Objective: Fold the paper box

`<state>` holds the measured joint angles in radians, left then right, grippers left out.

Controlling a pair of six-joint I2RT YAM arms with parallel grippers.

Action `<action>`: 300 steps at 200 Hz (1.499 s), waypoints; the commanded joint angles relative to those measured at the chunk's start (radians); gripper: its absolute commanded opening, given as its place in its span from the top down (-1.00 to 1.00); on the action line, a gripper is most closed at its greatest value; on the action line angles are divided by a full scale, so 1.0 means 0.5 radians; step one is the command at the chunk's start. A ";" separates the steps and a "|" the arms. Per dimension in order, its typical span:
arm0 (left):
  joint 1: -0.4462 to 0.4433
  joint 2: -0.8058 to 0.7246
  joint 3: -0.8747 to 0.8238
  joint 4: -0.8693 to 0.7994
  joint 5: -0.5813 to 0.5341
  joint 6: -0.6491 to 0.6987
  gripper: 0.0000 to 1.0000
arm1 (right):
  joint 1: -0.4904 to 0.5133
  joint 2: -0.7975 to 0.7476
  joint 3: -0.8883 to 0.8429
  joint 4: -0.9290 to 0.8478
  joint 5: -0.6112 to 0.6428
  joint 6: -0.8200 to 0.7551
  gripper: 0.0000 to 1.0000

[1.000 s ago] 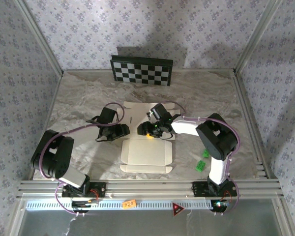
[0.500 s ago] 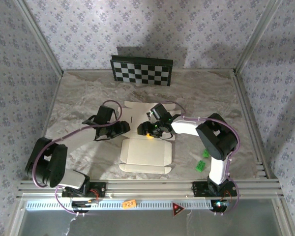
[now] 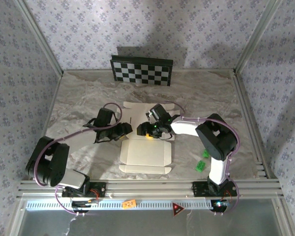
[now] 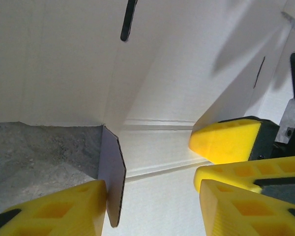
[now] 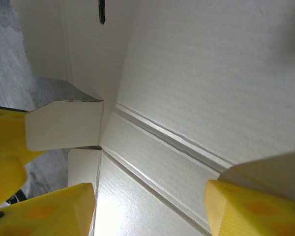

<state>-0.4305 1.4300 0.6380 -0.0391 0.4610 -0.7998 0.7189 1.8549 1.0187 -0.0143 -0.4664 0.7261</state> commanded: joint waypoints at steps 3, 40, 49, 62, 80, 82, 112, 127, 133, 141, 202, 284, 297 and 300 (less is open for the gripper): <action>-0.035 0.047 0.013 0.120 0.100 -0.050 -0.05 | 0.036 0.027 -0.037 -0.119 0.027 0.022 -0.26; -0.072 0.095 0.043 0.156 0.110 -0.057 0.00 | 0.043 0.024 -0.034 -0.120 0.031 0.022 -0.22; -0.075 0.108 0.050 0.161 0.112 -0.057 0.02 | 0.044 0.025 -0.033 -0.122 0.031 0.023 -0.20; -0.085 0.127 0.058 0.175 0.112 -0.054 0.06 | 0.042 0.024 -0.034 -0.125 0.033 0.024 -0.18; -0.090 0.159 0.050 0.191 0.113 -0.055 0.11 | 0.041 0.024 -0.028 -0.130 0.038 0.023 -0.12; -0.090 0.162 0.051 0.194 0.114 -0.054 0.12 | 0.043 0.024 -0.030 -0.128 0.038 0.023 -0.10; -0.090 0.233 0.039 0.222 0.116 -0.054 0.20 | 0.044 0.027 -0.033 -0.138 0.040 0.019 0.15; -0.090 0.274 0.036 0.245 0.123 -0.057 0.26 | 0.044 0.033 -0.034 -0.137 0.043 0.019 0.29; -0.089 0.289 0.035 0.254 0.128 -0.060 0.27 | 0.044 0.038 -0.034 -0.140 0.043 0.020 0.34; -0.090 0.312 0.034 0.262 0.130 -0.060 0.30 | 0.046 0.041 -0.035 -0.140 0.043 0.017 0.41; -0.092 0.436 0.056 0.156 0.099 -0.018 0.47 | 0.045 0.045 -0.027 -0.172 0.054 -0.011 0.56; -0.192 0.260 0.064 -0.292 -0.065 0.103 0.49 | 0.018 0.006 0.049 -0.467 0.197 -0.180 0.59; -0.197 0.208 0.078 -0.302 -0.080 0.082 0.49 | 0.018 -0.012 0.070 -0.503 0.188 -0.248 0.59; -0.198 0.194 0.085 -0.307 -0.088 0.081 0.48 | 0.017 -0.016 0.077 -0.518 0.186 -0.255 0.60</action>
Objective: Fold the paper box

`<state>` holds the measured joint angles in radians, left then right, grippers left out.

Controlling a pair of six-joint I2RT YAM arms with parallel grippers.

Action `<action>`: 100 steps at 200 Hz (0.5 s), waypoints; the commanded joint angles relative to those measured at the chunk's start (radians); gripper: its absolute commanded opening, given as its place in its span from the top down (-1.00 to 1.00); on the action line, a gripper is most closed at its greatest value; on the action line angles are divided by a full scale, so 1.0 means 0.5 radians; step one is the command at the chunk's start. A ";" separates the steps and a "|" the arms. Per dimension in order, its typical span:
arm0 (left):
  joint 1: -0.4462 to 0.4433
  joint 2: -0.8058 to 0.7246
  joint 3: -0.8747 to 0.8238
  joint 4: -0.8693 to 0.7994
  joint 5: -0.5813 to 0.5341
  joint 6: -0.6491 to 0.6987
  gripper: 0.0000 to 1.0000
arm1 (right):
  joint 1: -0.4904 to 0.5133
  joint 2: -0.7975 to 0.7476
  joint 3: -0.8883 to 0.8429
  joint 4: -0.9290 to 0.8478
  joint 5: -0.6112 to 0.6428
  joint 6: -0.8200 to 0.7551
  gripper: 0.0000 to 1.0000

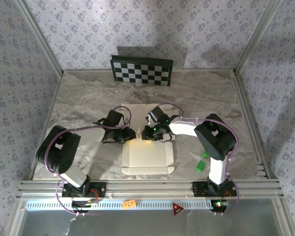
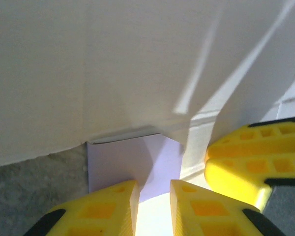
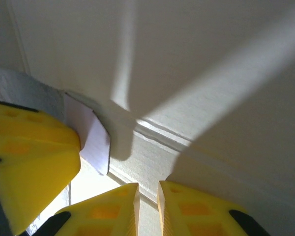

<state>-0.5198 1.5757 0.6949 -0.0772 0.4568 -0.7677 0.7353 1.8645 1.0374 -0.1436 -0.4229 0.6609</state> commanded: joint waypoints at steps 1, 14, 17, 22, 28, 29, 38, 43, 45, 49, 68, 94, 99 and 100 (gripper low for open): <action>-0.019 -0.100 -0.025 -0.233 -0.079 0.015 0.48 | -0.016 -0.038 0.043 -0.264 0.098 -0.127 0.60; -0.022 -0.143 0.027 -0.268 -0.118 0.023 0.47 | -0.012 -0.066 0.071 -0.295 0.093 -0.139 0.60; -0.019 -0.149 0.042 -0.280 -0.130 0.028 0.47 | -0.011 -0.072 0.079 -0.299 0.092 -0.139 0.60; -0.019 -0.156 0.070 -0.294 -0.146 0.037 0.47 | -0.013 -0.083 0.084 -0.301 0.086 -0.138 0.60; -0.018 -0.157 0.101 -0.319 -0.163 0.049 0.47 | -0.012 -0.095 0.095 -0.304 0.071 -0.141 0.60; -0.017 -0.159 0.107 -0.323 -0.165 0.051 0.47 | -0.012 -0.097 0.098 -0.304 0.070 -0.142 0.60; -0.018 -0.155 0.162 -0.356 -0.172 0.073 0.47 | -0.013 -0.113 0.113 -0.309 0.052 -0.141 0.60; -0.017 -0.152 0.190 -0.376 -0.178 0.084 0.47 | -0.013 -0.121 0.121 -0.313 0.046 -0.143 0.60; -0.018 -0.155 0.201 -0.385 -0.180 0.088 0.47 | -0.013 -0.124 0.122 -0.316 0.045 -0.145 0.60; -0.016 -0.157 0.222 -0.397 -0.180 0.097 0.47 | -0.016 -0.130 0.130 -0.324 0.042 -0.145 0.60; -0.015 -0.187 0.299 -0.450 -0.194 0.118 0.46 | -0.026 -0.165 0.158 -0.369 0.032 -0.166 0.60; 0.001 -0.261 0.375 -0.523 -0.219 0.153 0.44 | -0.069 -0.206 0.197 -0.423 0.035 -0.206 0.59; 0.010 -0.279 0.388 -0.539 -0.225 0.162 0.44 | -0.074 -0.209 0.207 -0.435 0.036 -0.215 0.58; 0.011 -0.281 0.389 -0.540 -0.226 0.163 0.43 | -0.079 -0.211 0.207 -0.438 0.036 -0.216 0.58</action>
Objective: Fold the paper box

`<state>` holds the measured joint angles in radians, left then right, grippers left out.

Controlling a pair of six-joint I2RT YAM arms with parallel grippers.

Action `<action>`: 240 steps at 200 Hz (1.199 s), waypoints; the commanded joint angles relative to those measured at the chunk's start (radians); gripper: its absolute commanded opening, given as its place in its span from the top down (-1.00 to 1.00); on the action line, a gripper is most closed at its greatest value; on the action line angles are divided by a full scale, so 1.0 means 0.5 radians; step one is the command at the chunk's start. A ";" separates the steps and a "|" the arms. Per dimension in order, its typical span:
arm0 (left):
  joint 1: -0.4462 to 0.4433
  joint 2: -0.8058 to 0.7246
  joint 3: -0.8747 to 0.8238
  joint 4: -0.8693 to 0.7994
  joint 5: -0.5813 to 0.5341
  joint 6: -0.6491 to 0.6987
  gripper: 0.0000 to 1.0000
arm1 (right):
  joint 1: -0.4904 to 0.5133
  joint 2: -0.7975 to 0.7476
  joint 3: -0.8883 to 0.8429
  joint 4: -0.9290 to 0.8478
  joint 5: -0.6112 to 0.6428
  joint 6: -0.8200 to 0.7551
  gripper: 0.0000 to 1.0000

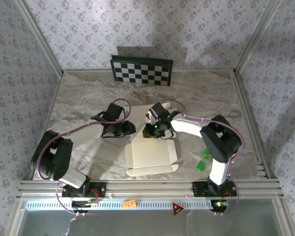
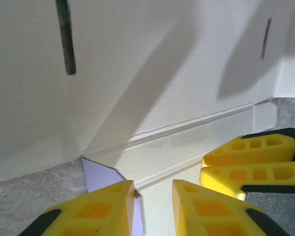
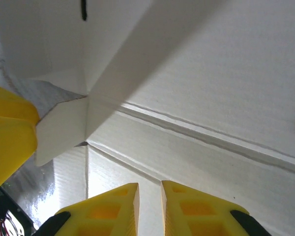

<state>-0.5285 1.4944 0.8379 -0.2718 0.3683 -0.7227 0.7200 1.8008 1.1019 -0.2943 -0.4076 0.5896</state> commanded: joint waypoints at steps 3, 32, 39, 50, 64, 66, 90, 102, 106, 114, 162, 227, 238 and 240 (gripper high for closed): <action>0.031 -0.127 0.110 -0.158 -0.055 0.080 0.43 | -0.054 -0.085 0.084 -0.141 0.005 -0.079 0.58; 0.105 -0.182 0.126 -0.198 -0.058 0.125 0.40 | -0.130 -0.043 0.135 -0.187 -0.003 -0.135 0.58; 0.127 -0.185 0.128 -0.203 -0.050 0.139 0.39 | -0.149 -0.024 0.147 -0.192 -0.007 -0.139 0.57; 0.161 -0.182 0.137 -0.215 -0.033 0.167 0.38 | -0.180 -0.001 0.163 -0.190 -0.017 -0.150 0.56; 0.203 -0.177 0.153 -0.239 -0.028 0.203 0.34 | -0.215 0.029 0.162 -0.186 -0.027 -0.157 0.54; 0.210 -0.176 0.157 -0.243 -0.030 0.207 0.34 | -0.217 0.033 0.164 -0.187 -0.028 -0.157 0.53; 0.293 -0.135 0.188 -0.263 -0.038 0.259 0.24 | -0.264 0.097 0.287 -0.181 -0.047 -0.158 0.45; 0.353 -0.090 0.209 -0.244 -0.020 0.284 0.17 | -0.282 0.146 0.341 -0.166 -0.065 -0.149 0.41; 0.375 -0.068 0.223 -0.242 -0.011 0.289 0.17 | -0.287 0.164 0.363 -0.161 -0.076 -0.147 0.39; 0.414 -0.021 0.258 -0.239 0.003 0.304 0.17 | -0.296 0.204 0.410 -0.152 -0.088 -0.141 0.36; 0.544 0.285 0.549 -0.245 0.088 0.364 0.05 | -0.354 0.486 0.741 -0.023 -0.185 -0.064 0.35; 0.596 0.573 0.858 -0.269 0.098 0.368 -0.11 | -0.407 0.829 1.146 0.028 -0.283 0.061 0.38; 0.603 0.596 0.876 -0.275 0.100 0.368 -0.12 | -0.413 0.870 1.172 0.030 -0.276 0.061 0.39; 0.603 0.600 0.879 -0.275 0.097 0.368 -0.12 | -0.414 0.877 1.176 0.029 -0.273 0.063 0.39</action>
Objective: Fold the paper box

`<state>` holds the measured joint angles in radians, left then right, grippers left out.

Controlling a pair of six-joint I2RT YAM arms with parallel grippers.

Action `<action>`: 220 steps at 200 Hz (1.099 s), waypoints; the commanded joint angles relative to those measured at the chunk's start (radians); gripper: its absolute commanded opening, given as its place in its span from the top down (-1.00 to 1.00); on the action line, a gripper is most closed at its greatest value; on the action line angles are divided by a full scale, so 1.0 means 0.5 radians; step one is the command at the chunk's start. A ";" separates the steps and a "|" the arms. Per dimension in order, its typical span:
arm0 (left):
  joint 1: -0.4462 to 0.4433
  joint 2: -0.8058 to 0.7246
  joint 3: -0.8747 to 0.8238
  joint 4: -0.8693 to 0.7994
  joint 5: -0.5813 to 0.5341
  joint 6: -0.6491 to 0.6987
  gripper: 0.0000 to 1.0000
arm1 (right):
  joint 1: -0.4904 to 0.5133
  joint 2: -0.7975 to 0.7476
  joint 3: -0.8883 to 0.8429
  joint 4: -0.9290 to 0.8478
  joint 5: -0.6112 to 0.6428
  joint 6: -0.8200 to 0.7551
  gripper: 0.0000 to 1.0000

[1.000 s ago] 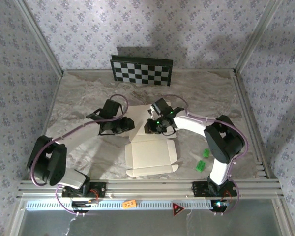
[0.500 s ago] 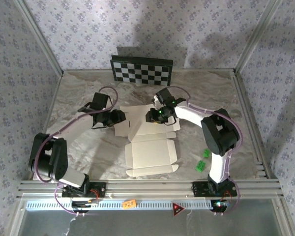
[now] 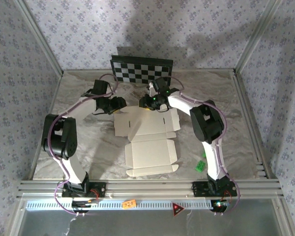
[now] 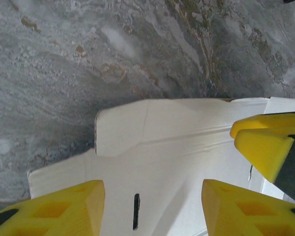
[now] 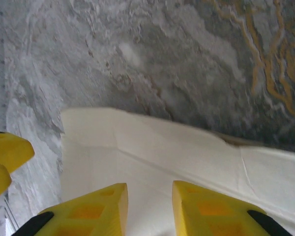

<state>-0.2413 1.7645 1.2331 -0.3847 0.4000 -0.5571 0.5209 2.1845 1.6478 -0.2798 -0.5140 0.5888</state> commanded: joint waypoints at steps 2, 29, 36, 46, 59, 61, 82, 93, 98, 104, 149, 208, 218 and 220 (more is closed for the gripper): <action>0.030 0.064 0.093 -0.049 0.036 0.037 -0.12 | -0.017 0.116 0.089 0.001 -0.057 0.064 0.39; 0.040 0.121 0.126 -0.058 0.041 0.042 -0.13 | -0.037 0.204 0.106 -0.001 -0.031 0.063 0.40; 0.038 0.137 0.132 -0.058 0.043 0.043 -0.13 | -0.046 0.229 0.109 -0.001 -0.025 0.063 0.41; 0.040 0.157 0.143 -0.060 0.049 0.038 -0.14 | -0.057 0.260 0.101 0.016 -0.018 0.114 0.41; 0.041 0.182 0.150 -0.050 0.059 0.026 -0.16 | -0.062 0.287 0.077 0.034 -0.010 0.122 0.41; 0.041 0.184 0.152 -0.050 0.061 0.025 -0.16 | -0.061 0.294 0.073 0.034 -0.008 0.123 0.41; 0.038 0.231 0.175 -0.044 0.077 0.017 -0.18 | -0.067 0.321 0.027 0.066 0.003 0.129 0.42; 0.039 0.253 0.189 -0.044 0.079 0.013 -0.20 | -0.068 0.325 -0.002 0.089 -0.001 0.138 0.42; 0.038 0.266 0.196 -0.042 0.081 0.014 -0.20 | -0.068 0.325 -0.013 0.100 0.000 0.140 0.42; 0.039 0.276 0.205 -0.045 0.080 0.010 -0.21 | -0.069 0.325 -0.026 0.107 0.000 0.145 0.42; 0.038 0.371 0.284 -0.067 0.057 0.011 -0.23 | -0.064 0.320 -0.058 0.138 -0.012 0.153 0.42; 0.038 0.499 0.388 -0.126 -0.015 0.012 -0.21 | -0.054 0.300 -0.080 0.154 -0.022 0.163 0.42; 0.036 0.517 0.402 -0.127 -0.008 0.008 -0.21 | -0.054 0.299 -0.083 0.155 -0.021 0.163 0.42; 0.035 0.521 0.406 -0.127 -0.003 0.008 -0.21 | -0.056 0.300 -0.083 0.155 -0.021 0.161 0.42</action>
<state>-0.2260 1.9984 1.3956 -0.4118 0.4026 -0.5583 0.4885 2.3024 1.6424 -0.1478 -0.5484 0.6655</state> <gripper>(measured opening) 0.604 0.287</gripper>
